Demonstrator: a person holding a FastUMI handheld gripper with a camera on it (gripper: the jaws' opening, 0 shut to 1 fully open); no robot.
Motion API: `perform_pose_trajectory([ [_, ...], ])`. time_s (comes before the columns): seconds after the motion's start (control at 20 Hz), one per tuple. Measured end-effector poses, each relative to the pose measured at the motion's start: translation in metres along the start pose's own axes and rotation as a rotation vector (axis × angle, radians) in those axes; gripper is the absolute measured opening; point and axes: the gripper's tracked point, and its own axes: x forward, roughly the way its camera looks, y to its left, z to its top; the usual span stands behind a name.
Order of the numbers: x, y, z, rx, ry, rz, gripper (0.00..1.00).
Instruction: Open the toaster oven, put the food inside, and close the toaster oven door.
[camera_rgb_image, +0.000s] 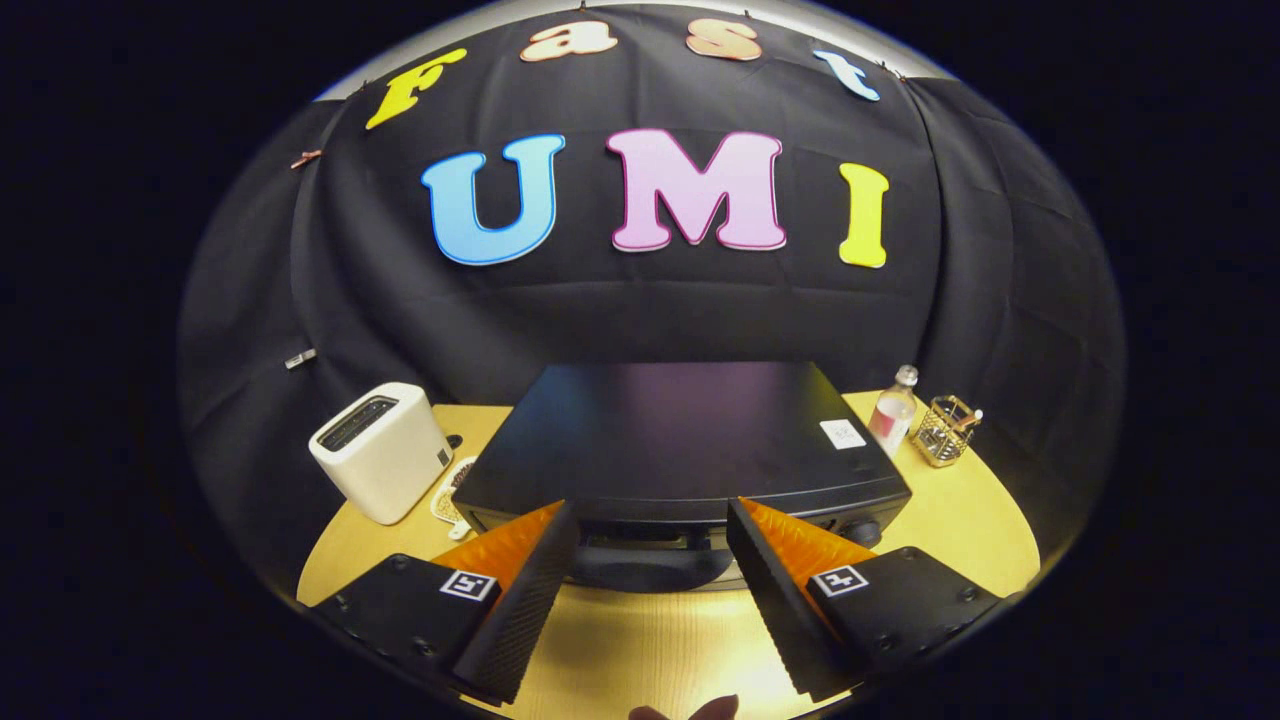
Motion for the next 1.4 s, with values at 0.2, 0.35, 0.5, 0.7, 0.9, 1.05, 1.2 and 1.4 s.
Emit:
perform_pose_trajectory([
  [0.2, 0.013, -0.004, -0.011, -0.01, 0.019, -0.044, 0.98],
  [0.35, 0.011, -0.004, -0.012, -0.018, 0.022, -0.062, 0.97],
  [0.5, 0.006, -0.009, -0.023, -0.016, 0.053, -0.078, 0.98],
  [0.7, -0.013, -0.008, -0.039, -0.008, 0.051, -0.068, 0.98],
  [0.9, -0.036, -0.006, -0.066, 0.01, 0.095, -0.066, 0.98],
  [1.05, -0.047, -0.006, -0.087, 0.023, 0.127, -0.063, 0.98],
  [1.2, -0.057, -0.007, -0.114, 0.018, 0.209, -0.065, 0.97],
  [1.4, -0.061, -0.004, -0.152, 0.021, 0.307, -0.04, 0.98],
])
